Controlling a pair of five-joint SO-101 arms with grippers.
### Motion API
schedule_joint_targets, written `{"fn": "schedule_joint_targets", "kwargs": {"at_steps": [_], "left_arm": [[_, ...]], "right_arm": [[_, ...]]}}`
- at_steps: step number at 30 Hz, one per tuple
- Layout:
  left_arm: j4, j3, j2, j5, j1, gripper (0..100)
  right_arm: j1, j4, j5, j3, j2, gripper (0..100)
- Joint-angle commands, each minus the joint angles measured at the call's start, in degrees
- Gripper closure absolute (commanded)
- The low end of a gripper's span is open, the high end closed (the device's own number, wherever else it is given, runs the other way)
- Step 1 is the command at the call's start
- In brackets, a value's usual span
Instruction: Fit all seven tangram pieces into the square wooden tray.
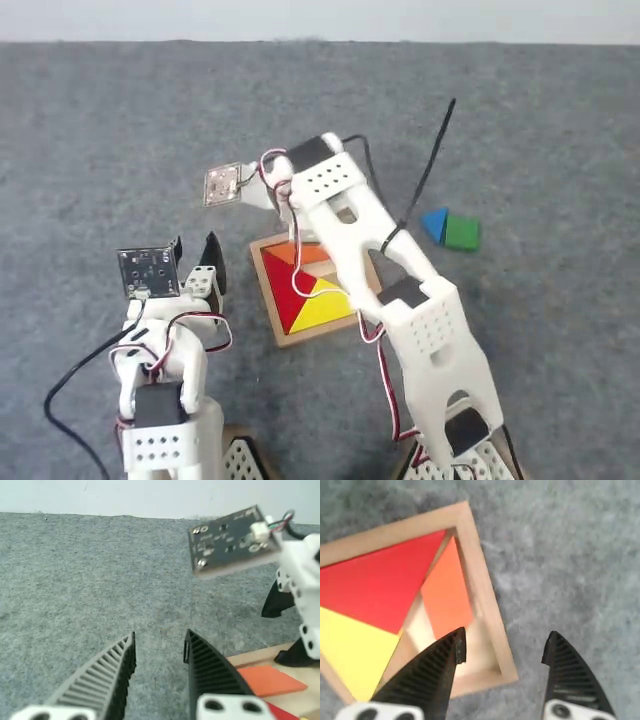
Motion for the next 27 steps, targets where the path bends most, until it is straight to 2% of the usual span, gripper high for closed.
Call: {"fn": "schedule_joint_targets", "kwargs": {"at_steps": [1,4,8,11,16,20,23,27], "left_arm": [[0.6,-0.5,-1.0,-0.7,0.4,85],[0.6,-0.5,-1.0,-0.7,0.4,85],[0.6,-0.5,-1.0,-0.7,0.4,85],[0.6,-0.5,-1.0,-0.7,0.4,85],[0.6,-0.5,-1.0,-0.8,0.4,85],[0.6,-0.5,-1.0,-0.8,0.4,85],[0.6,-0.5,-1.0,-0.8,0.4,85],[0.6,-0.5,-1.0,-0.8,0.4,85]], "right_arm": [[0.7,3.6,-0.8,-5.4,-7.7,74.5],[3.6,5.6,-3.7,-5.3,-10.9,74.5],[11.2,5.8,-12.0,-5.0,-12.0,75.2],[15.1,5.1,-14.9,-1.1,-12.3,81.2],[16.2,1.7,-15.6,8.5,-13.0,82.5],[16.9,-4.4,-22.2,12.5,-18.6,82.6],[17.0,-4.9,-25.7,16.3,-25.4,82.7],[16.9,-8.8,-26.0,31.9,-32.5,82.7]]}}
